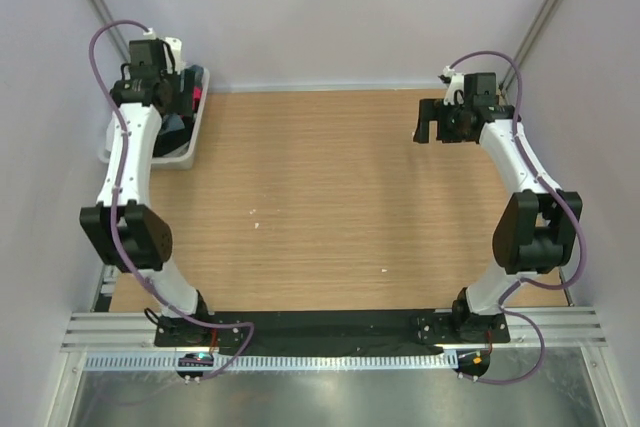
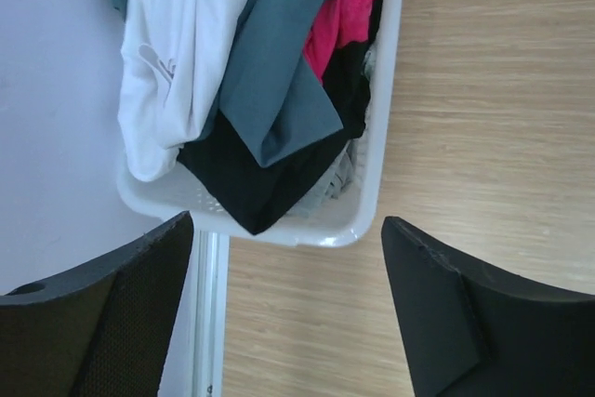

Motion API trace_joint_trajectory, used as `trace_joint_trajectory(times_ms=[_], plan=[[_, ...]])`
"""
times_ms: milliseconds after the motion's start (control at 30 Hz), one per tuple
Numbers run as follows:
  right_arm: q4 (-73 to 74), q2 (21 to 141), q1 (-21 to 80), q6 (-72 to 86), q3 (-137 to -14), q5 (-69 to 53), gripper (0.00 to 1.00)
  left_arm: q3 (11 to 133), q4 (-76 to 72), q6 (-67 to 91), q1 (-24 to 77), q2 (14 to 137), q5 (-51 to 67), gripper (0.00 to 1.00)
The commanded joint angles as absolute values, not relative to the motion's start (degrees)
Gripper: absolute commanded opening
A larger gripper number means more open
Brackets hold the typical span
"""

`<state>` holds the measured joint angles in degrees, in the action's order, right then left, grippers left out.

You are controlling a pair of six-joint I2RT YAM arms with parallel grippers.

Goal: Fold and stack the t-shirts
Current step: Grab the tshirt from the pile

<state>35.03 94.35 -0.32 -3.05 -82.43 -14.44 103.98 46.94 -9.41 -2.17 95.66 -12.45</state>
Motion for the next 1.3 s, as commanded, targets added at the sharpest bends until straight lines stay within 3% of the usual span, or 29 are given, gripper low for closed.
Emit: trace_joint_trajectory(times_ms=[0,67,400,600,767,1267], plan=[[32.78,95.27,0.0,-1.58,-87.71,-16.08,1.0,110.38,49.75,-9.41,-5.7,102.11,-9.06,0.81],[33.57,95.1,0.0,-2.28,-89.81,-15.73,1.0,114.59,49.66,-8.36,-7.72,106.49,-8.0,0.75],[34.81,95.1,0.0,-6.68,-92.82,-14.94,1.0,130.42,49.13,-6.59,-11.95,124.78,-6.16,0.72],[33.4,96.85,0.0,-7.12,-91.41,-13.54,1.0,136.75,47.73,-5.72,-12.39,132.26,-8.52,0.64],[32.78,98.0,0.0,-7.65,-88.69,-12.92,1.0,138.78,46.06,-5.45,-12.39,133.77,-11.59,0.57],[33.13,97.82,0.0,-8.35,-85.43,-13.45,1.0,141.33,44.65,-4.13,-15.38,132.09,-9.31,0.58]])
